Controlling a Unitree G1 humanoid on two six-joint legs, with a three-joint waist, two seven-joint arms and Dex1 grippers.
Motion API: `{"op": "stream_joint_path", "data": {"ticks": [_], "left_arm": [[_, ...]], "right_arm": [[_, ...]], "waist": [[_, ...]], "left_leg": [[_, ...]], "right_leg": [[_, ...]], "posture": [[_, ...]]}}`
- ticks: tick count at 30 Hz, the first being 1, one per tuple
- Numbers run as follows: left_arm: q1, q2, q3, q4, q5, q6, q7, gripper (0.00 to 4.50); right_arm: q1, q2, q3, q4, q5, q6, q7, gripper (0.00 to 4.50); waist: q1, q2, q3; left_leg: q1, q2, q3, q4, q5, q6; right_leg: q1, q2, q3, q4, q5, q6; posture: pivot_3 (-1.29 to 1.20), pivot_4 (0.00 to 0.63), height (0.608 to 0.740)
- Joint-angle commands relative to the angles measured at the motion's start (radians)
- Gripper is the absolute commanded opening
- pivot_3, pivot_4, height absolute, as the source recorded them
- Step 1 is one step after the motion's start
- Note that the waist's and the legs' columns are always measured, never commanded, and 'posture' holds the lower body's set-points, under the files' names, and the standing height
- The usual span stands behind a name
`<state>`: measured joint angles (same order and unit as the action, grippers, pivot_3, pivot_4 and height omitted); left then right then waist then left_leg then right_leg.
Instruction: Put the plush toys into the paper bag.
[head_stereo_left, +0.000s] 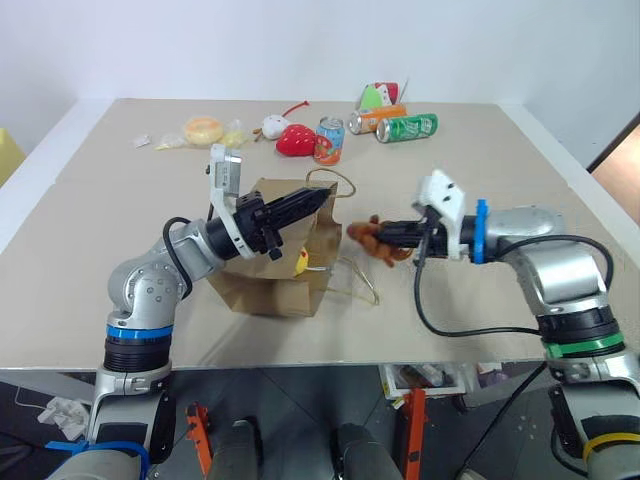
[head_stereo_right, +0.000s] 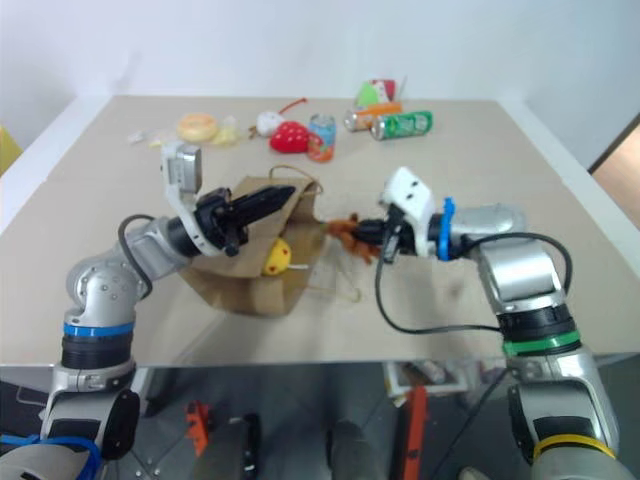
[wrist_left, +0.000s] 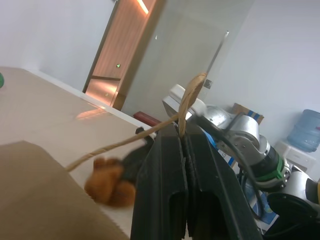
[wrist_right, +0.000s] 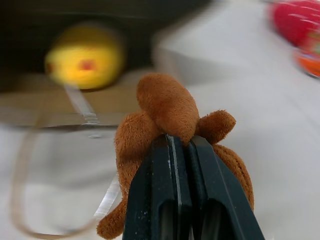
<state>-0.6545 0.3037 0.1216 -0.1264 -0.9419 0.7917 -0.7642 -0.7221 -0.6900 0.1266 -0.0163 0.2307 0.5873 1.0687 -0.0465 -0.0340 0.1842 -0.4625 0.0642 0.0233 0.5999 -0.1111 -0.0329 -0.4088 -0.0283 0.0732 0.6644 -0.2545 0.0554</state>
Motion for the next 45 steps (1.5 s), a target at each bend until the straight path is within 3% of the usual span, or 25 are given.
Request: {"op": "stream_joint_path", "data": {"ticks": [1,9,19,22,26,33,40,45], "left_arm": [[-0.012,0.005,0.006,-0.021,-0.008,-0.008,-0.003,0.0],[-0.013,0.003,0.005,-0.019,-0.008,-0.01,-0.003,0.0],[-0.013,0.003,0.005,-0.019,-0.009,-0.01,-0.003,0.0],[-0.012,-0.004,0.002,-0.022,-0.01,-0.011,-0.001,0.0],[-0.016,-0.007,0.0,-0.016,-0.007,-0.012,-0.005,0.0],[-0.018,-0.013,0.003,-0.018,-0.005,-0.013,-0.004,0.0],[-0.014,-0.008,-0.001,-0.019,-0.007,-0.015,-0.001,0.0],[-0.02,-0.006,-0.001,-0.012,-0.006,-0.017,-0.003,0.0]], "right_arm": [[-0.064,0.06,0.052,-0.092,0.007,0.011,-0.019,0.05],[-0.132,0.165,0.12,-0.022,-0.044,-0.041,-0.074,0.05],[-0.134,0.173,0.12,-0.01,-0.053,-0.054,-0.073,0.05],[-0.143,0.456,0.047,0.181,-0.041,-0.141,-0.348,0.05],[-0.183,0.557,-0.02,0.276,-0.029,-0.168,-0.435,0.05],[-0.111,0.522,0.053,0.176,-0.014,-0.118,-0.326,0.05],[-0.082,0.403,0.049,0.094,0.044,-0.058,-0.19,0.05],[-0.072,0.384,0.055,0.055,0.099,-0.01,-0.134,0.05]], "waist": [[0.001,0.0,0.0],[0.003,0.0,0.0],[0.003,0.0,0.0],[-0.007,-0.002,-0.001],[0.001,-0.001,0.0],[0.009,-0.001,0.0],[0.005,-0.001,0.0],[0.002,-0.001,0.0]], "left_leg": [[0.0,0.0,0.0,0.0,0.0,0.0],[-0.001,0.0,0.0,0.0,0.0,0.0],[-0.001,0.0,0.0,0.0,0.0,0.0],[0.001,0.002,0.0,0.0,0.0,0.0],[0.0,0.002,-0.004,-0.001,0.001,-0.001],[-0.002,0.0,-0.003,0.0,0.001,-0.001],[-0.002,0.001,-0.004,-0.001,0.001,-0.001],[-0.002,0.001,-0.004,-0.001,0.001,-0.001]], "right_leg": [[0.0,0.0,0.0,0.0,0.0,0.001],[0.0,0.0,0.0,0.0,0.0,0.001],[0.0,0.0,0.0,0.0,0.0,0.0],[0.0,0.002,0.0,0.0,0.001,-0.001],[-0.001,0.004,0.0,0.002,0.002,-0.002],[0.0,0.0,-0.001,0.001,0.001,-0.001],[-0.001,0.002,-0.001,0.001,0.001,-0.001],[-0.001,0.002,-0.001,0.001,0.001,-0.001]], "posture": [[0.0,0.15,0.74],[0.0,0.15,0.74],[0.0,0.15,0.74],[0.0,0.15,0.74],[0.0,0.15,0.74],[0.0,0.15,0.74],[0.0,0.15,0.74],[0.0,0.15,0.74]]}}
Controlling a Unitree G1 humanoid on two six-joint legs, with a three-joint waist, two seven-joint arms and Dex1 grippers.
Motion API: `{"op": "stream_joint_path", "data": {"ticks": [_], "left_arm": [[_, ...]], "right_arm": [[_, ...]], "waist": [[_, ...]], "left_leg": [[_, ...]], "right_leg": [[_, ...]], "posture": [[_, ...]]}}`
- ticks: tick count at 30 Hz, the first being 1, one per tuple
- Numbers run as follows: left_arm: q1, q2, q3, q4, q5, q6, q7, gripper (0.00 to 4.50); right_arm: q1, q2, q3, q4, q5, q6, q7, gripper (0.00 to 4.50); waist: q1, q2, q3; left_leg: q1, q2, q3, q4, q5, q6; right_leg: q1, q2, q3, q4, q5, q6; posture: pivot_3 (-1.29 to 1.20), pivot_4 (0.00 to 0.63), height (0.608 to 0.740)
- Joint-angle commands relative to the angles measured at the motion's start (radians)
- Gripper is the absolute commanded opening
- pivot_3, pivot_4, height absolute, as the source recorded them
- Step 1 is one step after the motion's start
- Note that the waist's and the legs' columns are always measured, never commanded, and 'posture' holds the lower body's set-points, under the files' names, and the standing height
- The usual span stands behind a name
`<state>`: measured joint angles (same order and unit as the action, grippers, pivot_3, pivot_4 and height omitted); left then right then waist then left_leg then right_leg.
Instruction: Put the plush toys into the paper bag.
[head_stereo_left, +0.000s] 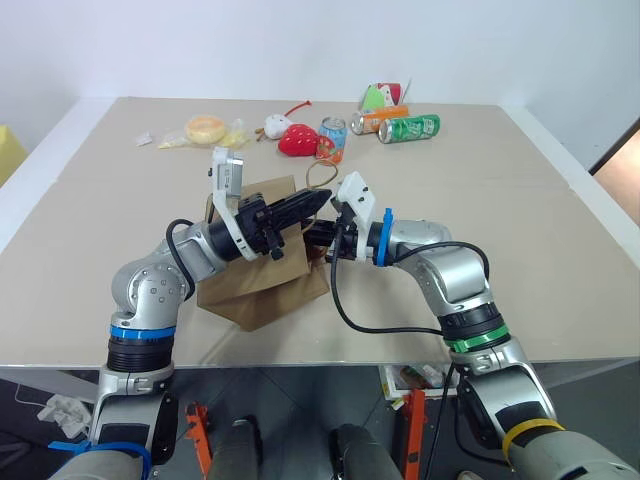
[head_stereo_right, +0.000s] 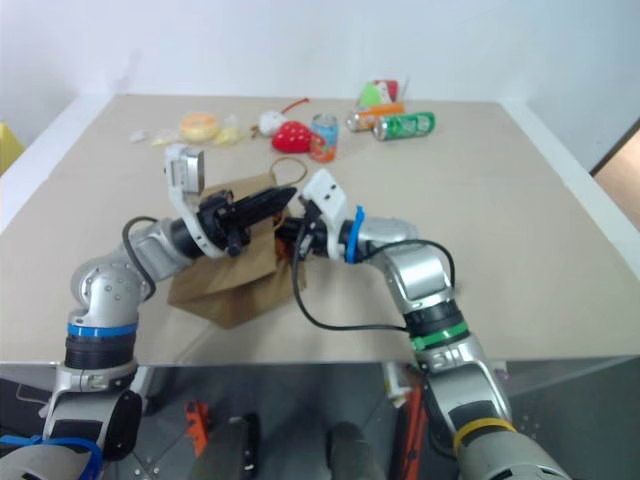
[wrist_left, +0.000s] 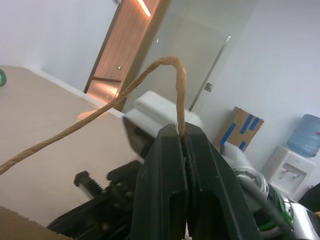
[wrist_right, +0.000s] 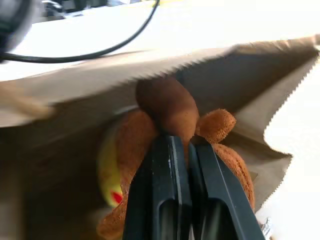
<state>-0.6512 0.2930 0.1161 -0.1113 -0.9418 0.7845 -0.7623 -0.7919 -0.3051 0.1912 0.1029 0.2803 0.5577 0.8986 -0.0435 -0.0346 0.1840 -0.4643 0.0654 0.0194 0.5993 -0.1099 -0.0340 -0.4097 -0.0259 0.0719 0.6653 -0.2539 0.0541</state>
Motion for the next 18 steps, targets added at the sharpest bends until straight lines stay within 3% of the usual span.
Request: {"op": "stream_joint_path", "data": {"ticks": [1,9,12,18], "left_arm": [[-0.024,0.005,0.005,-0.025,-0.006,-0.011,-0.006,0.0],[-0.018,0.004,0.006,-0.033,-0.008,-0.011,-0.001,0.0],[-0.019,0.004,0.006,-0.03,-0.005,-0.013,-0.001,0.0],[-0.013,0.003,0.006,-0.037,-0.007,-0.013,0.002,0.0]], "right_arm": [[0.002,0.004,-0.01,-0.073,0.063,0.033,0.041,0.05],[0.061,0.015,0.0,-0.191,0.189,0.155,0.093,0.05],[0.069,0.025,0.01,-0.196,0.191,0.161,0.083,1.11],[0.036,0.009,0.008,-0.137,0.146,0.138,0.053,3.99]], "waist": [[-0.001,0.0,0.0],[-0.001,0.0,0.0],[-0.001,0.0,0.0],[-0.001,0.0,0.0]], "left_leg": [[0.0,0.0,0.0,0.0,0.0,0.0],[0.0,0.0,0.0,0.0,0.0,0.0],[0.0,0.0,0.0,0.0,0.0,0.0],[0.0,0.0,0.0,0.0,0.0,0.0]], "right_leg": [[0.0,0.0,0.0,0.0,0.0,0.0],[0.0,0.0,0.0,0.0,0.0,0.0],[0.0,0.0,0.0,0.0,0.0,0.0],[0.0,0.0,0.0,0.0,0.0,0.0]], "posture": [[0.0,0.15,0.74],[0.0,0.15,0.74],[0.0,0.15,0.74],[0.0,0.15,0.74]]}}
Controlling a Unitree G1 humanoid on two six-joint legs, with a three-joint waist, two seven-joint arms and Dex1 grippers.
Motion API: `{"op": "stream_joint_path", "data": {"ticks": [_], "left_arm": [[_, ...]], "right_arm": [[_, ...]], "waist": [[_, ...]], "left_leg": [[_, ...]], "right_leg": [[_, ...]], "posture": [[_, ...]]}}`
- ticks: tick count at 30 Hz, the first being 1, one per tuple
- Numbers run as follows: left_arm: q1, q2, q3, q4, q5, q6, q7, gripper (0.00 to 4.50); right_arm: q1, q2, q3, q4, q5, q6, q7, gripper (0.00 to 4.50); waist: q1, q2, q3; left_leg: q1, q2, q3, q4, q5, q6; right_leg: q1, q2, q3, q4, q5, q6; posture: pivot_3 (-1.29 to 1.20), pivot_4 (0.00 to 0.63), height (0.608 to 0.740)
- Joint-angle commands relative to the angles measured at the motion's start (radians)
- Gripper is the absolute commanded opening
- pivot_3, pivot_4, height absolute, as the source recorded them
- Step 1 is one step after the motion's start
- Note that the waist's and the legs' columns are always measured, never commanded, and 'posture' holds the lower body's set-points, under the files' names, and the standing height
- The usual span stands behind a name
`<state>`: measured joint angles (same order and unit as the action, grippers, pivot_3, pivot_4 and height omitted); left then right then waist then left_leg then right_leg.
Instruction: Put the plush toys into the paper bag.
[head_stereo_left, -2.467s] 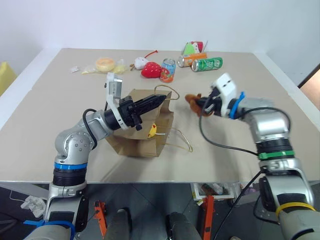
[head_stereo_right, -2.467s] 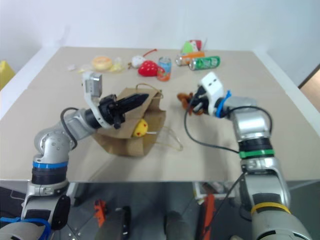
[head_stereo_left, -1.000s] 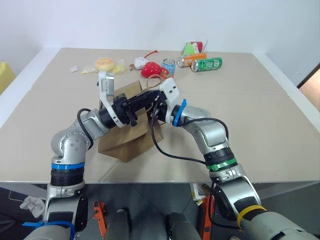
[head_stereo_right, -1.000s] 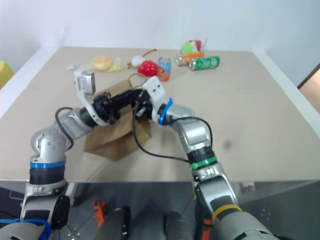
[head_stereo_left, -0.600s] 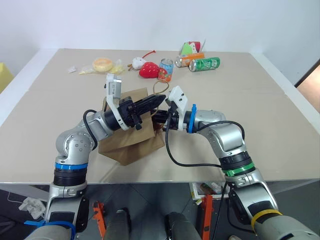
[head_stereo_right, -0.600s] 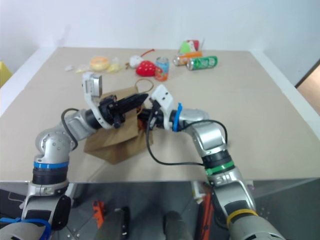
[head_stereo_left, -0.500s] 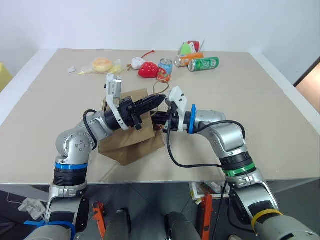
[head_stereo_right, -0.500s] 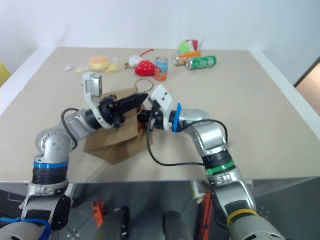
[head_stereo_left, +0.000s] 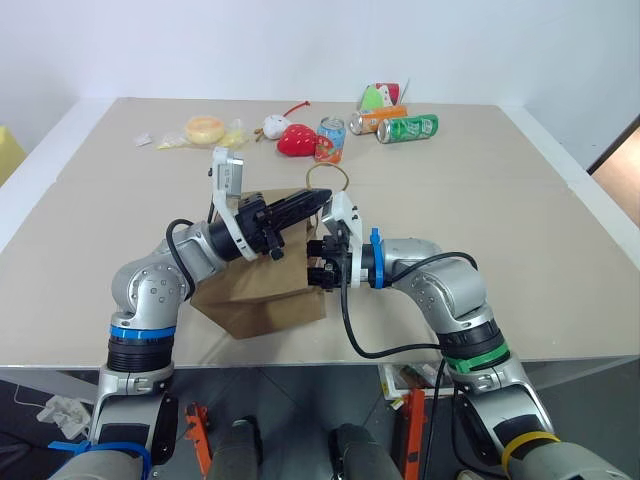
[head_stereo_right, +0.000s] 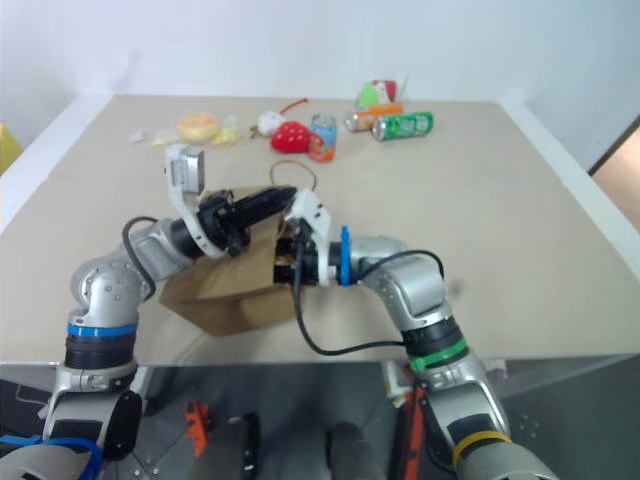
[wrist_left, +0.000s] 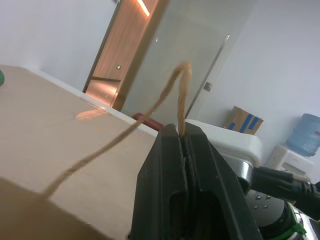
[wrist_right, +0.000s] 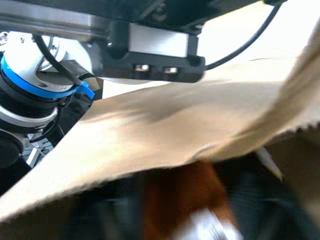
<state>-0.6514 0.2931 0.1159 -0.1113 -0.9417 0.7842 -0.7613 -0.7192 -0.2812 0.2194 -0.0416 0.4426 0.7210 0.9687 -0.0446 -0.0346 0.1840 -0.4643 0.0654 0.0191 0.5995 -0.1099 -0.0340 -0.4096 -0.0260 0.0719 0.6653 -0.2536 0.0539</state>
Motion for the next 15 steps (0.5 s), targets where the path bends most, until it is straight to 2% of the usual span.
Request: {"op": "stream_joint_path", "data": {"ticks": [1,8,15], "left_arm": [[-0.013,0.002,0.006,-0.036,-0.007,-0.012,0.001,0.0],[-0.016,0.003,0.005,-0.034,-0.007,-0.014,-0.002,0.0],[-0.012,0.011,0.01,-0.045,-0.015,-0.006,0.0,0.0]], "right_arm": [[-0.045,-0.028,-0.031,0.013,-0.014,-0.028,-0.011,4.45],[-0.09,-0.172,-0.142,0.058,0.017,-0.052,0.045,4.45],[-0.036,-0.325,-0.213,0.062,0.023,-0.081,0.109,4.45]], "waist": [[0.0,0.0,0.0],[0.003,0.0,0.0],[0.002,0.0,0.0]], "left_leg": [[0.0,0.0,0.0,0.0,0.0,0.0],[0.0,0.0,0.0,0.0,0.0,0.0],[0.0,0.0,0.0,-0.001,0.0,0.0]], "right_leg": [[0.0,0.0,0.0,0.0,0.0,0.0],[0.0,0.0,0.0,0.0,-0.001,0.0],[0.0,0.0,0.0,0.0,-0.001,0.0]], "posture": [[0.0,0.15,0.74],[0.0,0.15,0.74],[0.0,0.15,0.74]]}}
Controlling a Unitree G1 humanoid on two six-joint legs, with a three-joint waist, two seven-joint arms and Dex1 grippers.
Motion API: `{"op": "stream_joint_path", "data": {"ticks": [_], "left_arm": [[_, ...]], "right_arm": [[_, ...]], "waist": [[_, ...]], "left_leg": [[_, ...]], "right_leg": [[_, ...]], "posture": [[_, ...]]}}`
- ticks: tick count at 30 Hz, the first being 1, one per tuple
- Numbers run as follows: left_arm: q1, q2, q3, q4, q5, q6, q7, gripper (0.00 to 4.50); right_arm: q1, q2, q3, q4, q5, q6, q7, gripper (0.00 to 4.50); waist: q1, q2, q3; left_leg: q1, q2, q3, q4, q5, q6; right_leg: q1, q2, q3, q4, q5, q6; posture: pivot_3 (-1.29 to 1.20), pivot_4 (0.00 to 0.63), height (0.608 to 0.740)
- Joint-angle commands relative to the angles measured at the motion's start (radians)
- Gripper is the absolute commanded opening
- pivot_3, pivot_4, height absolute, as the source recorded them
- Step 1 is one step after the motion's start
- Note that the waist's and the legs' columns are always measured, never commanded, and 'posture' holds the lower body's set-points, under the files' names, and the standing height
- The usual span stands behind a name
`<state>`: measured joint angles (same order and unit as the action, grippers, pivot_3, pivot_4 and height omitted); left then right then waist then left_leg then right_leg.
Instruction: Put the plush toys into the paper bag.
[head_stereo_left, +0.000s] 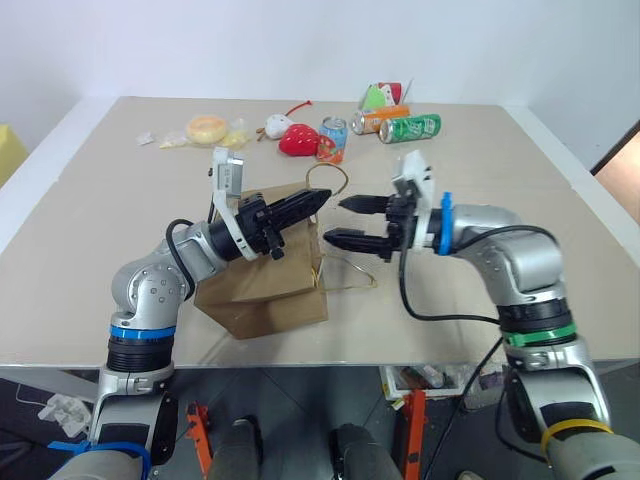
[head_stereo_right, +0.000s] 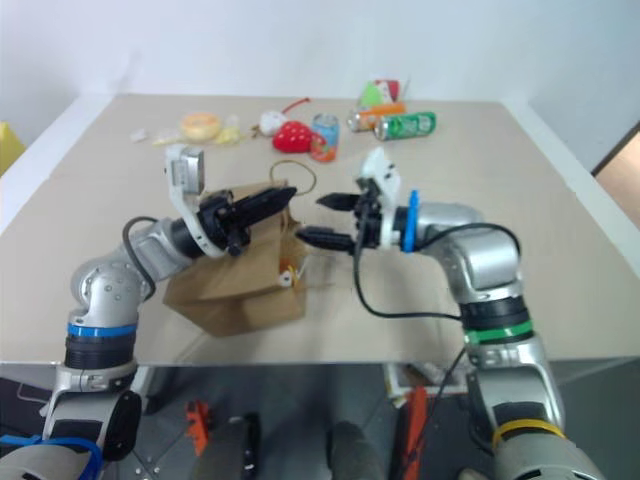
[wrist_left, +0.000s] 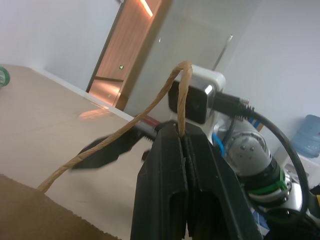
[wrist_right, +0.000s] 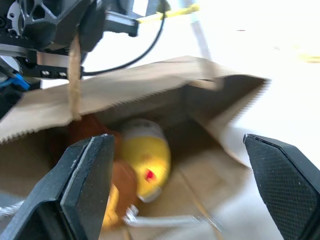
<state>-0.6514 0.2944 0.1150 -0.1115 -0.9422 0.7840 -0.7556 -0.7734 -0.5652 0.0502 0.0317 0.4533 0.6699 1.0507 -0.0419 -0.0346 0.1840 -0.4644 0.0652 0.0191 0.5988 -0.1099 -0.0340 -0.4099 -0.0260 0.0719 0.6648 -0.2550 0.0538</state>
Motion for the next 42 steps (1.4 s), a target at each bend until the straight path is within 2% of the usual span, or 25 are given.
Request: {"op": "stream_joint_path", "data": {"ticks": [1,6,9,13,23,24,25,27,33,42], "left_arm": [[-0.011,0.014,0.014,-0.048,-0.019,-0.001,-0.004,0.0],[-0.006,0.061,0.04,-0.08,-0.063,0.043,-0.009,0.0],[-0.016,0.089,0.04,-0.074,-0.074,0.06,-0.023,0.0],[-0.036,0.079,0.023,-0.055,-0.062,0.056,-0.029,0.0],[-0.031,0.062,0.011,-0.059,-0.06,0.051,-0.028,0.0],[-0.032,0.061,0.012,-0.06,-0.061,0.051,-0.027,0.0],[-0.032,0.06,0.013,-0.06,-0.061,0.051,-0.025,0.0],[-0.034,0.058,0.014,-0.059,-0.062,0.049,-0.023,0.0],[-0.043,0.041,0.021,-0.055,-0.062,0.044,-0.01,0.0],[-0.069,0.013,0.041,-0.012,-0.063,0.023,0.02,0.0]], "right_arm": [[0.029,-0.059,-0.048,-0.011,0.006,-0.036,0.032,4.45],[0.131,-0.192,0.03,-0.048,-0.107,-0.142,0.089,4.45],[0.178,-0.237,0.096,-0.083,-0.189,-0.228,0.105,4.45],[0.185,-0.242,0.152,-0.12,-0.26,-0.273,0.092,4.45],[0.18,-0.207,0.197,-0.122,-0.334,-0.325,0.073,4.45],[0.174,-0.197,0.195,-0.114,-0.335,-0.323,0.067,4.07],[0.17,-0.189,0.191,-0.11,-0.331,-0.322,0.067,3.9],[0.168,-0.18,0.189,-0.108,-0.331,-0.322,0.074,3.17],[0.183,-0.161,0.203,-0.099,-0.352,-0.335,0.077,0.03],[0.119,-0.19,0.14,-0.045,-0.363,-0.365,0.056,0.03]], "waist": [[0.0,0.0,0.0],[-0.001,0.0,0.0],[-0.003,0.0,0.0],[-0.004,0.0,0.0],[-0.002,0.0,0.0],[-0.002,0.0,0.0],[-0.002,0.0,0.0],[-0.002,0.0,0.0],[-0.002,0.0,0.0],[-0.002,0.0,0.0]], "left_leg": [[0.0,0.0,0.0,0.0,0.0,0.0],[0.0,0.0,0.0,0.0,0.0,0.0],[0.0,0.0,0.0,0.0,0.0,0.0],[0.001,0.0,0.001,0.0,0.0,0.0],[0.001,-0.001,0.0,0.001,0.0,0.0],[0.001,-0.001,0.0,0.001,0.0,0.0],[0.001,-0.001,0.0,0.001,0.0,0.0],[0.001,-0.001,0.0,0.001,0.0,0.0],[0.001,-0.001,0.0,0.001,0.0,0.0],[0.001,-0.001,0.0,0.001,0.0,0.0]], "right_leg": [[0.0,0.0,0.0,0.0,0.0,0.0],[0.0,0.0,0.0,0.0,-0.001,0.0],[0.0,0.0,0.0,0.0,-0.001,0.0],[0.0,0.0,0.001,0.0,0.0,-0.001],[0.001,-0.001,0.0,0.0,0.0,0.0],[0.001,-0.001,0.0,0.0,0.0,0.0],[0.001,-0.001,0.0,0.0,0.0,0.0],[0.001,-0.001,0.0,0.0,0.0,0.0],[0.001,-0.001,0.0,0.0,0.0,0.0],[0.001,-0.001,0.0,0.0,0.001,0.001]], "posture": [[0.0,0.15,0.74],[0.0,0.15,0.74],[0.0,0.15,0.74],[0.0,0.15,0.74],[0.0,0.15,0.74],[0.0,0.15,0.74],[0.0,0.15,0.74],[0.0,0.15,0.74],[0.0,0.15,0.74],[0.0,0.15,0.74]]}}
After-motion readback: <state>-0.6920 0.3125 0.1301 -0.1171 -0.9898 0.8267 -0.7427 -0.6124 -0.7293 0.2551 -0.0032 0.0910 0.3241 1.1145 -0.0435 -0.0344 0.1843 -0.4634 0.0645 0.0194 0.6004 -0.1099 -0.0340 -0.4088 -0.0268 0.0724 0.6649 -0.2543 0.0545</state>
